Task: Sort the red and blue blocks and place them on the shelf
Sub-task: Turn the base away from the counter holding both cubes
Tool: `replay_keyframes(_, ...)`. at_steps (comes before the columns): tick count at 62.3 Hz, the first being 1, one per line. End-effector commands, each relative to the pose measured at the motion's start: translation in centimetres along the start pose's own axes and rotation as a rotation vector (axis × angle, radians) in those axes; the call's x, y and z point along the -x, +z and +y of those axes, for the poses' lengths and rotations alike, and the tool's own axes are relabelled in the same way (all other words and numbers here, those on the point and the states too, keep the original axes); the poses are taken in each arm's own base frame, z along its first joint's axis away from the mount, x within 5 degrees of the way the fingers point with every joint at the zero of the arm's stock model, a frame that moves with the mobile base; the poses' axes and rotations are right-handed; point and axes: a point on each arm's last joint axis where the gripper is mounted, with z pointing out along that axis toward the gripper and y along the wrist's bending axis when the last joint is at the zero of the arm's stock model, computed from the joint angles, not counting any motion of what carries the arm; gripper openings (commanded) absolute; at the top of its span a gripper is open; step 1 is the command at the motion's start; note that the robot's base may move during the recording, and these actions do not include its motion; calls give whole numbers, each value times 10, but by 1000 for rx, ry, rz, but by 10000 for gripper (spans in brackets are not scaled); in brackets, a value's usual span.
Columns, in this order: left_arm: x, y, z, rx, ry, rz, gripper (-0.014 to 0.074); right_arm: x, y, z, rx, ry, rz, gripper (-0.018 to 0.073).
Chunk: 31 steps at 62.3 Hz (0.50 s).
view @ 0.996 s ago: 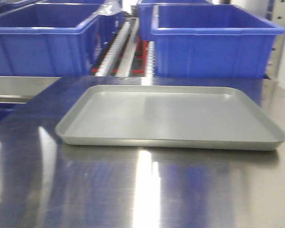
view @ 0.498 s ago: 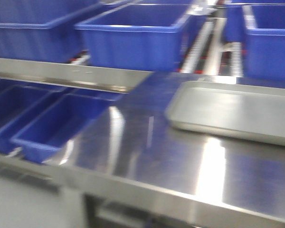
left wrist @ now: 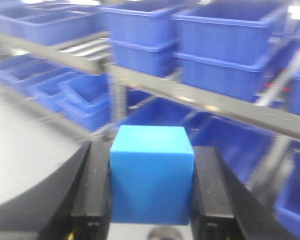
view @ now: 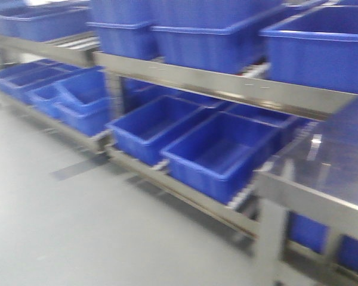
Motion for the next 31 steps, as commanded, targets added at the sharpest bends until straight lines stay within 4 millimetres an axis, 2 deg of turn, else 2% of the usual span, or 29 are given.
replay_keyframes(1,19,-2,-1,-7,-15,-126,125,16,-1,0,-6,1,-102,44)
replay_keyframes(31,19,-2,-1,-7,-15,-126,125,16,-1,0,-6,1,-102,44)
